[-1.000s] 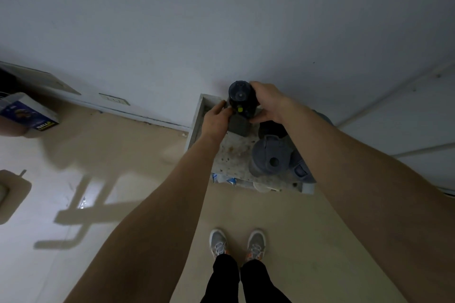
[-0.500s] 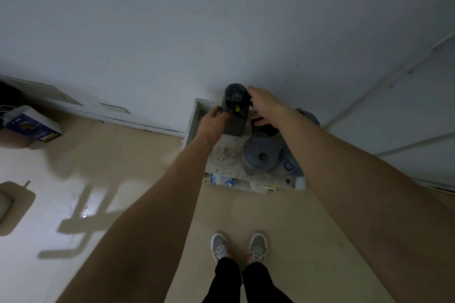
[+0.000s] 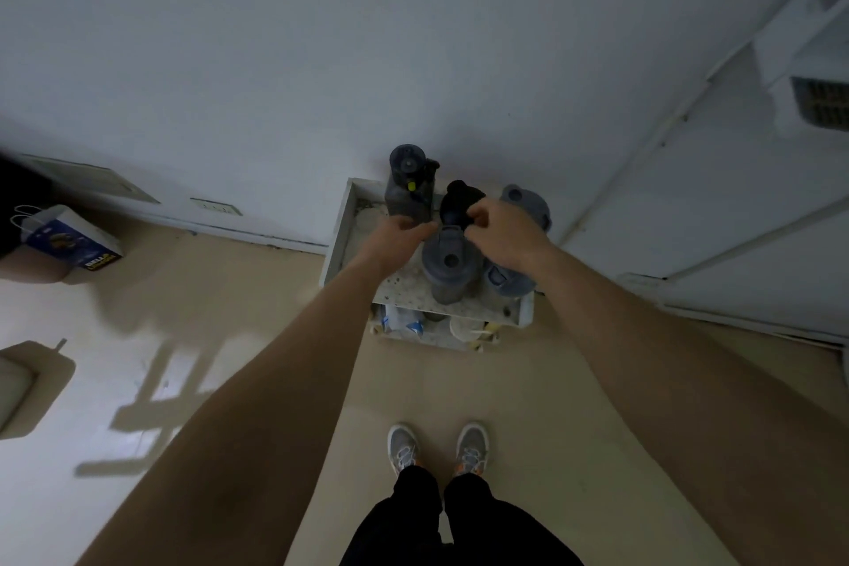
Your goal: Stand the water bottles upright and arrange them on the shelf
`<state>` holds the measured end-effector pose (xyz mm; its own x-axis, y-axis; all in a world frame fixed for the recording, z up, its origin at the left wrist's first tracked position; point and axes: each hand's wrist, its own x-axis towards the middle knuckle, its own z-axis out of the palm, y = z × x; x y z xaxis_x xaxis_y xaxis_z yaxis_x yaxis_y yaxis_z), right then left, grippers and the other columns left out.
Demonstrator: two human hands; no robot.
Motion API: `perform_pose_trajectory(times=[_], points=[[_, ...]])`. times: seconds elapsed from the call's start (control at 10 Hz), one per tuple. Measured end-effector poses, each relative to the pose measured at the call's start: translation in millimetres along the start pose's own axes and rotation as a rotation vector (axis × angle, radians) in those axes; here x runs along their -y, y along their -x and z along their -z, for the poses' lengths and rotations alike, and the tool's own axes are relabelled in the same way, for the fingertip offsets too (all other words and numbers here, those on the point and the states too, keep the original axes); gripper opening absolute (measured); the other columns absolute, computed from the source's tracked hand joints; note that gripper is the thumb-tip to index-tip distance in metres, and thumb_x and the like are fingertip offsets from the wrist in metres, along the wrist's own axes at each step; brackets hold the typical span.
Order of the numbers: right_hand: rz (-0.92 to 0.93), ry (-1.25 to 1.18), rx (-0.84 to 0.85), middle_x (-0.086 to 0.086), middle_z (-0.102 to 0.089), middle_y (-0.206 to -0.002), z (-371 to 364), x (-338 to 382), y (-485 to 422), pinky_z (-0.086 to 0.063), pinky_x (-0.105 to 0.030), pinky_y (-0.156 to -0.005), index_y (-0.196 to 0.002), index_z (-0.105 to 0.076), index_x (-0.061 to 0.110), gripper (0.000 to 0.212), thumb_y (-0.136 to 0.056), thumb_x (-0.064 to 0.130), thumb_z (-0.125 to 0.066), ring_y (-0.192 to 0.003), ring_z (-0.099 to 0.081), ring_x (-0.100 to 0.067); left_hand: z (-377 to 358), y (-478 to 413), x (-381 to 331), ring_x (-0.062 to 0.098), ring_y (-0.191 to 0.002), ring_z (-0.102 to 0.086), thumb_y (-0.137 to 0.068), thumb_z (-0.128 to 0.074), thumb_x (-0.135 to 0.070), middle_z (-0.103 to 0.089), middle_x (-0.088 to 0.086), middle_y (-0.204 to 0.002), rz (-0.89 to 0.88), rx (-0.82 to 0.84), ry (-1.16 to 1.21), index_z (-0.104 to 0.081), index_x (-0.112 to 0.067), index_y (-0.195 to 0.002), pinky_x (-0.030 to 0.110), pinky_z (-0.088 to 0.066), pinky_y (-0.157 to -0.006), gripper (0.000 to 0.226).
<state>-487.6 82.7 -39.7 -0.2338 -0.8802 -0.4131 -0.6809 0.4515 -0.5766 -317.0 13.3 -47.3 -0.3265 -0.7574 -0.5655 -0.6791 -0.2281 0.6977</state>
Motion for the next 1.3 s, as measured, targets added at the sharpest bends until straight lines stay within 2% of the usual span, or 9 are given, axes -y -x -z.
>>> perform_pose_trajectory(times=[0.2,0.3,0.4,0.5,0.7,1.0,1.1,1.2,1.3], points=[[0.047,0.263,-0.017,-0.002,-0.065,-0.116,-34,-19,15,-0.052,-0.048,-0.087,-0.122,-0.052,0.028,0.071,-0.062,0.066,-0.060,-0.107,-0.061,-0.031,-26,9,13,0.036,-0.115,-0.058,-0.085,-0.064,-0.056,-0.049,0.009,-0.139,0.201,0.109,0.207,-0.039,-0.022,-0.146,0.048,-0.051,-0.092,0.075],[0.062,0.381,-0.045,-0.005,-0.061,-0.131,-45,-25,12,-0.040,-0.050,-0.101,-0.141,-0.039,0.026,0.095,-0.063,0.072,-0.065,-0.120,-0.054,-0.034,-39,7,15,0.034,-0.107,-0.063,-0.085,-0.069,-0.046,-0.054,0.007,-0.123,0.216,0.125,0.302,-0.038,-0.023,-0.145,0.045,-0.055,-0.084,0.072],[0.055,0.355,-0.111,-0.008,-0.061,-0.131,-52,-29,7,-0.038,-0.050,-0.101,-0.143,-0.038,0.023,0.093,-0.069,0.072,-0.065,-0.120,-0.054,-0.034,-49,1,17,0.035,-0.100,-0.065,-0.086,-0.073,-0.028,-0.058,0.011,-0.117,0.170,0.039,0.376,-0.041,-0.016,-0.144,0.046,-0.059,-0.078,0.068],[0.066,0.320,-0.158,-0.007,-0.063,-0.127,-54,-31,5,-0.039,-0.050,-0.099,-0.138,-0.044,0.025,0.084,-0.070,0.070,-0.066,-0.117,-0.055,-0.034,-53,-4,20,0.035,-0.097,-0.065,-0.086,-0.073,-0.021,-0.059,0.012,-0.111,0.159,0.019,0.414,-0.042,-0.014,-0.143,0.054,-0.057,-0.089,0.066],[0.075,0.284,-0.182,-0.006,-0.064,-0.125,-53,-32,3,-0.042,-0.050,-0.098,-0.136,-0.046,0.026,0.080,-0.071,0.068,-0.066,-0.115,-0.057,-0.033,-50,-8,21,0.036,-0.095,-0.066,-0.086,-0.073,-0.022,-0.061,0.002,-0.091,0.168,0.047,0.396,-0.039,-0.017,-0.144,0.053,-0.056,-0.090,0.068],[0.031,0.429,-0.043,-0.011,-0.048,-0.143,-37,-17,21,-0.037,-0.050,-0.106,-0.151,-0.027,0.022,0.093,-0.074,0.044,-0.073,-0.132,-0.041,-0.036,-30,21,11,0.031,-0.103,-0.061,-0.087,-0.068,-0.035,-0.056,0.016,-0.132,0.090,0.021,0.135,-0.036,-0.016,-0.148,0.033,-0.051,-0.074,0.072],[0.023,0.433,-0.066,-0.014,-0.042,-0.149,-23,-8,31,-0.037,-0.050,-0.108,-0.153,-0.025,0.019,0.088,-0.080,0.045,-0.068,-0.137,-0.038,-0.037,-12,38,10,0.031,-0.111,-0.058,-0.087,-0.067,-0.035,-0.058,0.012,-0.130,-0.007,0.004,0.023,-0.047,-0.014,-0.140,0.041,-0.047,-0.088,0.060],[0.010,0.442,-0.141,-0.017,-0.044,-0.146,-15,11,51,-0.039,-0.051,-0.105,-0.149,-0.031,0.016,0.080,-0.083,0.047,-0.064,-0.134,-0.041,-0.037,14,64,7,0.024,-0.108,-0.053,-0.094,-0.060,-0.032,-0.057,0.008,-0.120,-0.097,-0.024,-0.157,-0.050,-0.009,-0.138,0.026,-0.039,-0.081,0.050],[-0.009,0.467,-0.239,-0.017,-0.047,-0.142,-8,35,68,-0.039,-0.049,-0.102,-0.143,-0.039,0.015,0.072,-0.083,0.047,-0.062,-0.130,-0.043,-0.037,42,80,13,0.029,-0.123,-0.053,-0.091,-0.060,-0.042,-0.056,0.011,-0.137,-0.143,-0.065,-0.339,-0.044,-0.014,-0.143,0.032,-0.041,-0.094,0.061]])
